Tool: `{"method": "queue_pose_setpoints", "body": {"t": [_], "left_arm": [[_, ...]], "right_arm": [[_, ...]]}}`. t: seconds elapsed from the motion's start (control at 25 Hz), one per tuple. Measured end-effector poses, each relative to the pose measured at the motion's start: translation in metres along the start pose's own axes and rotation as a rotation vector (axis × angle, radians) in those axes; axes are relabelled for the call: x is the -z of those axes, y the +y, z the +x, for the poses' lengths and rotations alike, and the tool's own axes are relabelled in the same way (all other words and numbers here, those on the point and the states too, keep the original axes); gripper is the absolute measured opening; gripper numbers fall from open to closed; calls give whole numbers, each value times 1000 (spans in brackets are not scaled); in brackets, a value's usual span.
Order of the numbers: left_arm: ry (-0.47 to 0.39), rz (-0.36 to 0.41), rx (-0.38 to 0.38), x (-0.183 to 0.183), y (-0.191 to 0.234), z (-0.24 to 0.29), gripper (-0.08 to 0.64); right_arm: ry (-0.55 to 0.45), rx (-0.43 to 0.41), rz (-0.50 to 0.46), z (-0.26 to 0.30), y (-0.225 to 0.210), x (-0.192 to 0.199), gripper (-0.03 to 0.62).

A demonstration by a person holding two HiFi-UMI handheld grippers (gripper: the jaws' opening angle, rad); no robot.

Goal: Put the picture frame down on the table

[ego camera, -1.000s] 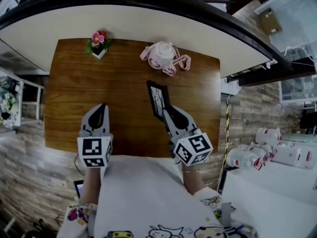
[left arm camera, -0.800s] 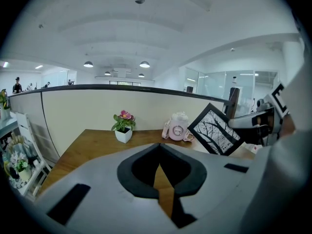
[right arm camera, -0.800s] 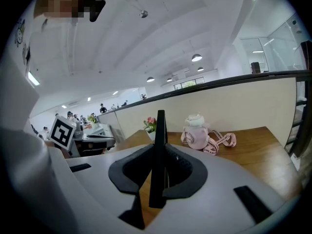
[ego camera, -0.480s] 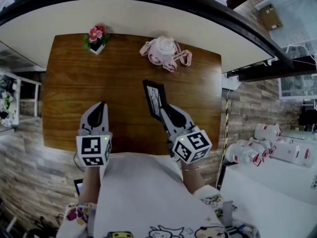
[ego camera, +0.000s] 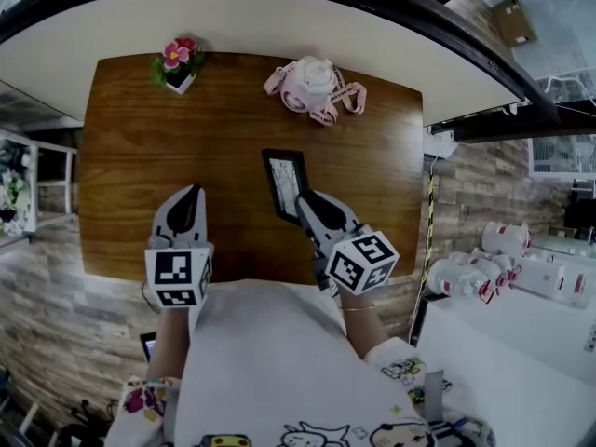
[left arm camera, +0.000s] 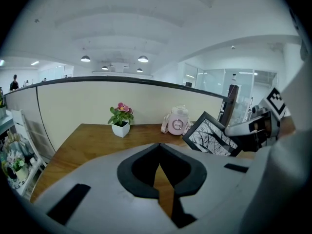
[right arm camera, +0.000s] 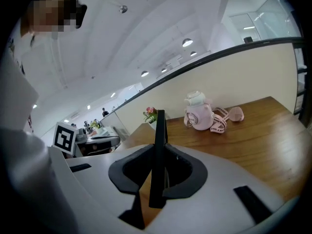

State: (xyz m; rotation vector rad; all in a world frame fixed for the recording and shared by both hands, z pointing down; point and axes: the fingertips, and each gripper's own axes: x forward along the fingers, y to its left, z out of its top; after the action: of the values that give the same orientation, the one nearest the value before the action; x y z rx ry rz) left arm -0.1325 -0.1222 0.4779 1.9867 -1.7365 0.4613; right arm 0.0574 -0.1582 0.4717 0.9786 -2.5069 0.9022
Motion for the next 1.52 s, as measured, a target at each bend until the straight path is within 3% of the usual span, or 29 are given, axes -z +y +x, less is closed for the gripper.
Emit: {"method": "queue_pose_setpoints", "body": {"t": [0.84,1.52], "left_arm": [[48,7,54,20,-18,16,3],[86,-5,66,37,-16,27,3]], "right_arm": [[134,-103,381,30,-5,72,61],[188,-120,493,39,-17,97,61]]}}
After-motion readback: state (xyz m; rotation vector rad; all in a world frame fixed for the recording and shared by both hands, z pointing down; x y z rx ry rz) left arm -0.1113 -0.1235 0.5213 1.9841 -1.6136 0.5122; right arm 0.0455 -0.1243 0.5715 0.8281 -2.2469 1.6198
